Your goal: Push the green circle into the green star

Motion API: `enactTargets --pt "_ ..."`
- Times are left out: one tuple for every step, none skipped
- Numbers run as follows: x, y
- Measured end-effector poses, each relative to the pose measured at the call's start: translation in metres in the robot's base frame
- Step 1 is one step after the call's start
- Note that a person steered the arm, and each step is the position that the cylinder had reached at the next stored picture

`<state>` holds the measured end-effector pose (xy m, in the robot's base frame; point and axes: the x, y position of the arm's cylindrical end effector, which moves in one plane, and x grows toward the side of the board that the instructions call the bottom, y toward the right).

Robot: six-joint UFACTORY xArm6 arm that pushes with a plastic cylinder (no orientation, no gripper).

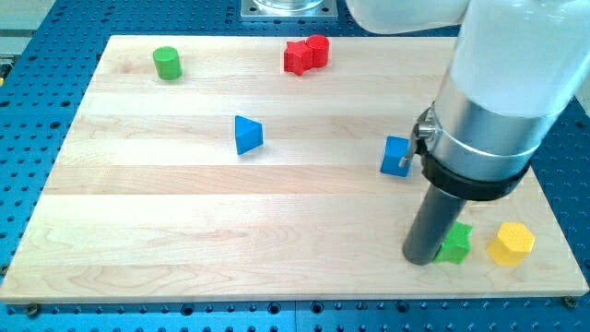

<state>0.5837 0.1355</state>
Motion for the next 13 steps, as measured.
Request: enactTargets --pt "-0.021 -0.045" --pt "-0.054 -0.190" --pt "-0.131 -0.319" --pt "-0.224 -0.369" --pt "-0.294 -0.372" --pt "-0.332 -0.370" --pt "-0.346 -0.334" --pt "-0.308 -0.305" --pt "-0.301 -0.312" --pt "-0.345 -0.316" --pt "-0.321 -0.356" --pt "-0.257 -0.376" --pt "-0.267 -0.381"
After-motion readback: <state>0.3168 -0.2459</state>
